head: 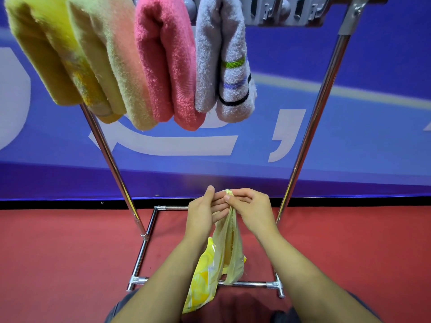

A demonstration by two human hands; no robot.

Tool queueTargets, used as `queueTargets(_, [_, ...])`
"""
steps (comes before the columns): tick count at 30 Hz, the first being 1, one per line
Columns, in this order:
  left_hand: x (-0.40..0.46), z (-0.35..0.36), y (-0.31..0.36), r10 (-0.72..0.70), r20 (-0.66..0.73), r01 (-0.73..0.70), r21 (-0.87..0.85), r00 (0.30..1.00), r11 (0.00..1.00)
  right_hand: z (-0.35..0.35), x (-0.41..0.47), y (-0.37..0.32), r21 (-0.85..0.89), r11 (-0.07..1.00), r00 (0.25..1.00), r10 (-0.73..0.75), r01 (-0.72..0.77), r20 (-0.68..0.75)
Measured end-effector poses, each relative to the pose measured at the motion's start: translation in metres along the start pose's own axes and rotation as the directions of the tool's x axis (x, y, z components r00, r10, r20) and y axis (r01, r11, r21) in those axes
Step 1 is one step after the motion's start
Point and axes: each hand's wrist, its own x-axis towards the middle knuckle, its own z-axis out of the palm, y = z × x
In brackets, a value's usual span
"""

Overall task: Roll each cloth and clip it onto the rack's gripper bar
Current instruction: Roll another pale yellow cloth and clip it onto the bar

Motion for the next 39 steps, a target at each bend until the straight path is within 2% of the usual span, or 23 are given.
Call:
queueTargets(8, [-0.001,-0.001,0.005,-0.030,0.130,0.032,-0.012,0.991,0.999,-0.007,0.003,-0.003,-0.023,0.997,0.996,-0.074,0.073,-0.058])
queueTargets(10, [0.002,-0.005,0.007,0.039,0.091,-0.048,0.096,0.995,0.994,-0.011,0.006,-0.004,-0.052,0.996,0.995,-0.075,0.071,-0.062])
queueTargets(12, [0.009,-0.017,0.008,0.167,0.008,-0.163,0.265,0.986,0.950,-0.017,0.009,-0.004,-0.064,0.997,0.995,-0.045,0.040,-0.084])
queueTargets(14, [0.017,-0.032,0.008,0.285,-0.012,-0.247,0.462,0.959,0.852,-0.022,0.010,-0.006,-0.018,1.000,0.997,-0.017,0.015,-0.077])
queueTargets(16, [0.021,-0.044,0.007,0.320,0.058,-0.283,0.630,0.946,0.723,-0.026,0.009,-0.007,0.043,0.999,0.998,-0.018,0.020,-0.055])
queueTargets(20, [0.024,-0.051,-0.003,0.281,0.213,-0.341,0.749,0.936,0.568,-0.031,0.006,-0.010,0.031,0.997,0.997,-0.074,0.074,-0.008])
queueTargets(25, [0.021,-0.048,-0.007,0.263,0.318,-0.407,0.797,0.911,0.446,-0.032,0.004,-0.011,0.023,0.993,0.992,-0.118,0.117,0.044])
queueTargets(27, [0.020,-0.048,-0.009,0.229,0.337,-0.405,0.807,0.913,0.430,-0.033,0.004,-0.011,0.024,0.991,0.990,-0.131,0.130,0.051])
queueTargets(32, [0.023,-0.049,-0.010,0.185,0.328,-0.377,0.793,0.926,0.478,-0.035,0.003,-0.012,0.072,0.989,0.991,-0.132,0.129,0.032])
queueTargets(39, [0.023,-0.057,-0.006,0.069,0.384,-0.379,0.839,0.921,0.391,-0.036,0.003,-0.014,0.103,0.990,0.995,-0.101,0.098,0.021])
